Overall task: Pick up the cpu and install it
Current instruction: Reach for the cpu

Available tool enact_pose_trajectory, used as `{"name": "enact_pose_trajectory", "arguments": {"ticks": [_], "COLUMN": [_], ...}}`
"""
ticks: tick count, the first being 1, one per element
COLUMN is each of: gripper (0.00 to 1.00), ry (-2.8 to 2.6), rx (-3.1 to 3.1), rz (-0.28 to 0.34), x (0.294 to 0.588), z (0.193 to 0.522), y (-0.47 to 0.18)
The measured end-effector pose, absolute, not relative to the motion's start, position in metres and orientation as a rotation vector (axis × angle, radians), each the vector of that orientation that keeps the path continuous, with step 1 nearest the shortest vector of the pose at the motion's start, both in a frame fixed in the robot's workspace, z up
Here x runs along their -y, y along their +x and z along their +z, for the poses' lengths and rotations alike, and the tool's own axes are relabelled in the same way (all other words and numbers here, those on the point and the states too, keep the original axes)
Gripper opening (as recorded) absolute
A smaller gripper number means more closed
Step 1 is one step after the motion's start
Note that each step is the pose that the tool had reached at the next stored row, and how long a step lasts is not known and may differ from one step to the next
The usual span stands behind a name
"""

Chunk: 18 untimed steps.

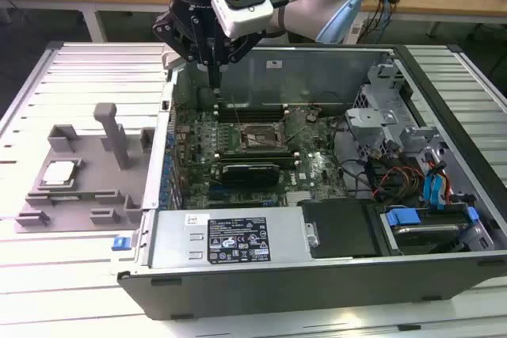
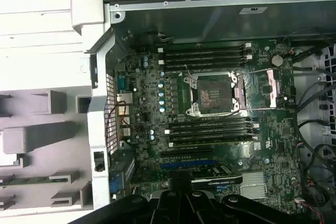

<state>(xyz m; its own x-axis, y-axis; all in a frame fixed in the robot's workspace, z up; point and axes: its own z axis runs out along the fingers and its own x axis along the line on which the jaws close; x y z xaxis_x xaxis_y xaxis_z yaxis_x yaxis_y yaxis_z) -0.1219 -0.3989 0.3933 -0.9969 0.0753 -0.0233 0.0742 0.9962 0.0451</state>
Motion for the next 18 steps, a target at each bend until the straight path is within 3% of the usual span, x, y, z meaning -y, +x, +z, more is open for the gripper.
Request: {"name": "enact_pose_trajectory", "arguments": {"ticks": [18], "gripper": [0.11], "ry": [0.116], "rx": [-3.114], "rz": [0.069], "x": [0.399], "z": [0.393], "y": [-0.134]}}
